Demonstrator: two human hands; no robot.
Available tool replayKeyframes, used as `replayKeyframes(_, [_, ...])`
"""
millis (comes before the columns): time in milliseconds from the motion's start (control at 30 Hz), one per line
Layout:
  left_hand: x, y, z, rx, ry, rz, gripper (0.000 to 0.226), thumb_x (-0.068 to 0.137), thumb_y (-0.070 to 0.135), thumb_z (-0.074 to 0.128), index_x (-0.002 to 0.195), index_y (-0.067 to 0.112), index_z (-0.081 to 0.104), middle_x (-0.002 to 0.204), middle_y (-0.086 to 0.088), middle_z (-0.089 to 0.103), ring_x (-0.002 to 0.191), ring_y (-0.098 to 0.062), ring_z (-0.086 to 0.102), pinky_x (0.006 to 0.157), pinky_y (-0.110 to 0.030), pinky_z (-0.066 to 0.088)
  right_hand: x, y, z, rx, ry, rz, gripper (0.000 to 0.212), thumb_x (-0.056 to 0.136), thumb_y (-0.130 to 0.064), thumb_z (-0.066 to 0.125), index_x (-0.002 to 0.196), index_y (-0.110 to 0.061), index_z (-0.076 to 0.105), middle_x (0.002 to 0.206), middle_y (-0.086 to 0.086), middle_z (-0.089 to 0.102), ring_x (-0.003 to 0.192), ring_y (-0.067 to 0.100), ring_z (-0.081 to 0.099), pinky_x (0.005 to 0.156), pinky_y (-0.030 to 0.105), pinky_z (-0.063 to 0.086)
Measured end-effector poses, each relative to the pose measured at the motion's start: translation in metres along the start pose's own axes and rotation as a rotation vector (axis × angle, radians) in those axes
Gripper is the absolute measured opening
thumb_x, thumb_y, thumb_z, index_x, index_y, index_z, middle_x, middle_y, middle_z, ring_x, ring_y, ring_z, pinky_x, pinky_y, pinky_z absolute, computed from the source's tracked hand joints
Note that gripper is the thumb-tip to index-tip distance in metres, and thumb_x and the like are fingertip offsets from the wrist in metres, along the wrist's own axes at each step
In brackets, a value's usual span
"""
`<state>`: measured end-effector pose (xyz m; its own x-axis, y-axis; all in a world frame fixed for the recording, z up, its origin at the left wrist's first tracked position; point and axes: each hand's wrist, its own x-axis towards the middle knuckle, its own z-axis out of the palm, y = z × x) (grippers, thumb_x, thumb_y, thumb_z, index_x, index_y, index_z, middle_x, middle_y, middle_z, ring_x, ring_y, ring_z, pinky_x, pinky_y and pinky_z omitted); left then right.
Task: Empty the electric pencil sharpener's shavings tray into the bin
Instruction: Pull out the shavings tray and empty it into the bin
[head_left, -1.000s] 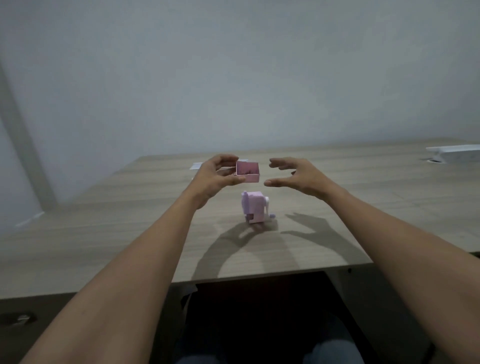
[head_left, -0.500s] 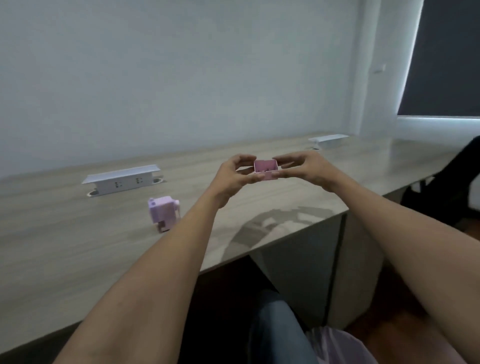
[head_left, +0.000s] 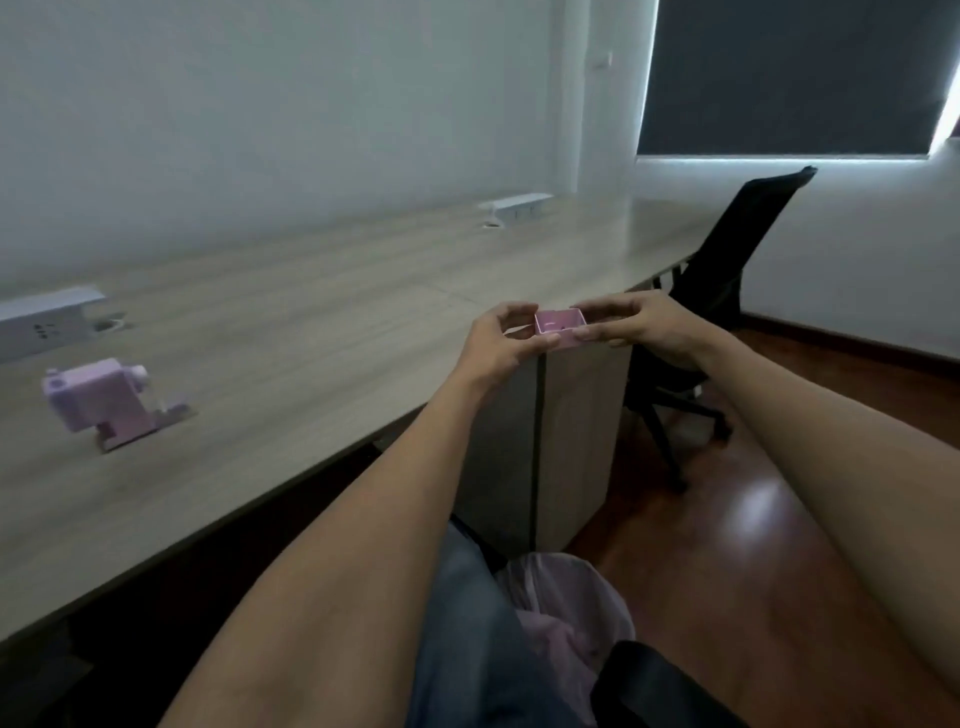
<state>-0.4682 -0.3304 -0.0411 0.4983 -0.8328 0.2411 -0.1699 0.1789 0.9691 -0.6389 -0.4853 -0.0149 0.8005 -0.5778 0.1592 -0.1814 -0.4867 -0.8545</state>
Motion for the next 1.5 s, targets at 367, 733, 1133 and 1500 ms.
replayKeyframes(367, [-0.042,-0.132,0.056,-0.051,-0.097,-0.263,0.066,0.080,0.005,0.082,0.140,0.002,0.054,0.138,-0.014,0.062,0.127,-0.023,0.061,0.088,-0.019,0.056,-0.060,0.135,0.035,0.124,-0.069,0.293,0.056,0.076,-0.027,0.086,0.129,-0.020,0.070,0.120,-0.007,0.074,0.113,0.006,0.067,0.097,0.030,0.052])
replayKeyframes(733, [-0.071,-0.242,0.044,-0.038,-0.071,-0.554,0.067,0.077,0.002,0.084,0.137,-0.005,0.054,0.134,-0.021,0.063,0.122,-0.028,0.065,0.089,-0.024,0.057,-0.076,0.244,0.116,0.269,-0.118,0.482,0.052,0.079,-0.012,0.085,0.129,-0.006,0.069,0.120,0.007,0.074,0.092,0.000,0.072,0.074,0.012,0.053])
replayKeyframes(1133, [-0.083,-0.310,0.048,0.025,-0.067,-0.806,0.056,0.080,0.012,0.084,0.129,-0.005,0.062,0.118,-0.020,0.070,0.110,-0.027,0.071,0.102,-0.038,0.055,-0.085,0.295,0.157,0.335,-0.203,0.719,0.043,0.079,-0.034,0.083,0.116,-0.012,0.077,0.112,0.016,0.077,0.092,0.013,0.073,0.086,0.029,0.051])
replayKeyframes(1500, [-0.071,-0.328,0.056,0.051,0.060,-0.964,0.028,0.084,0.025,0.081,0.083,-0.001,0.071,0.096,-0.017,0.076,0.092,-0.026,0.076,0.090,-0.040,0.062,-0.072,0.303,0.173,0.516,-0.173,1.026,0.056,0.080,-0.038,0.083,0.118,0.000,0.069,0.097,0.013,0.078,0.089,0.019,0.077,0.083,0.030,0.062])
